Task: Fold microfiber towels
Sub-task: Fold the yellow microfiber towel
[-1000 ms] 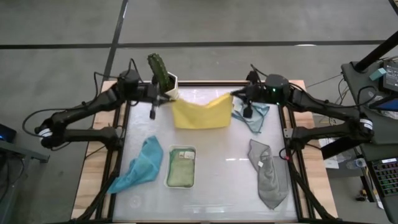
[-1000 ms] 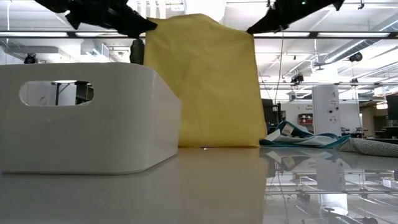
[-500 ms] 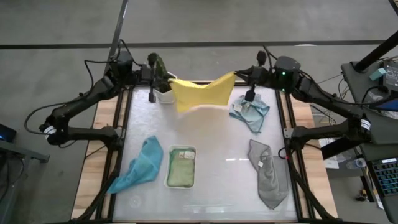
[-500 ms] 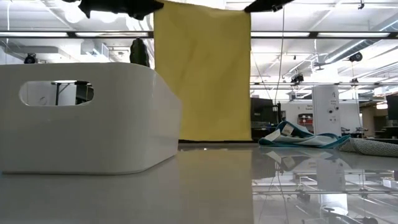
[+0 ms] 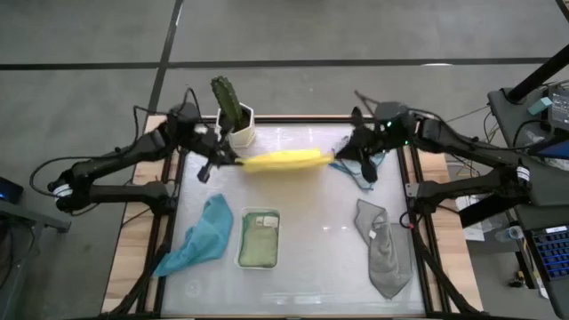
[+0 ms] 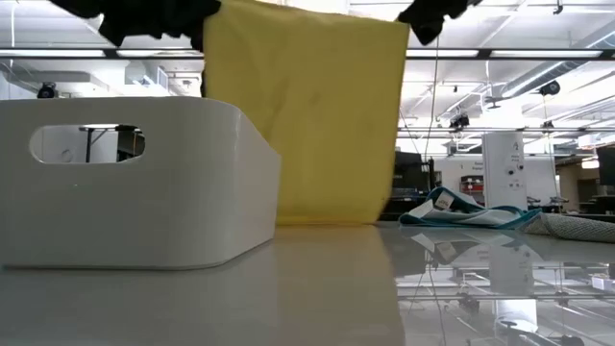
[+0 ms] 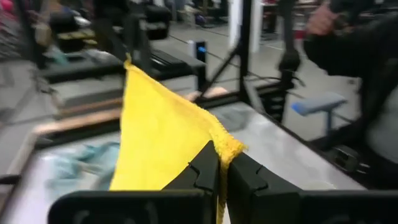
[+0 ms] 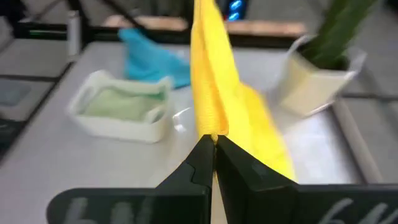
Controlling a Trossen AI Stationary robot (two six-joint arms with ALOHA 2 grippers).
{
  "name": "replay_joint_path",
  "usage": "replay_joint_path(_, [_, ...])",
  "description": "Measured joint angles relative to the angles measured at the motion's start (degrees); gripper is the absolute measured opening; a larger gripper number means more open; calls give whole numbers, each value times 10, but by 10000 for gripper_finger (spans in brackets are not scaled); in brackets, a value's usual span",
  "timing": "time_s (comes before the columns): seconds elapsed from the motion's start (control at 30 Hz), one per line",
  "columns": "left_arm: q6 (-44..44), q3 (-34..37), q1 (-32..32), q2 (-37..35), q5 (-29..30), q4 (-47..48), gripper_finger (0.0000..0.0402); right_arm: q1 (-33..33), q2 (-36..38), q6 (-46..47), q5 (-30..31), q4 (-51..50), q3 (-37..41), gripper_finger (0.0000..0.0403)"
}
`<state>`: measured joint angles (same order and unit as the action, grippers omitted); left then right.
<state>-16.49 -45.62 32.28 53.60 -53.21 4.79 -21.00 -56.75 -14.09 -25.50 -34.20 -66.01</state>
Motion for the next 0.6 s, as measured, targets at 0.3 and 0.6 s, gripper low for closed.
replay_joint_path(0.3, [94, 95, -100, -1, 117, -34, 0, 83, -11, 123, 0, 78, 112, 8])
replay_joint_path(0.6, [192, 145, -114, 25, 252, -39, 0, 86, -72, 201, 81, 135, 169, 8])
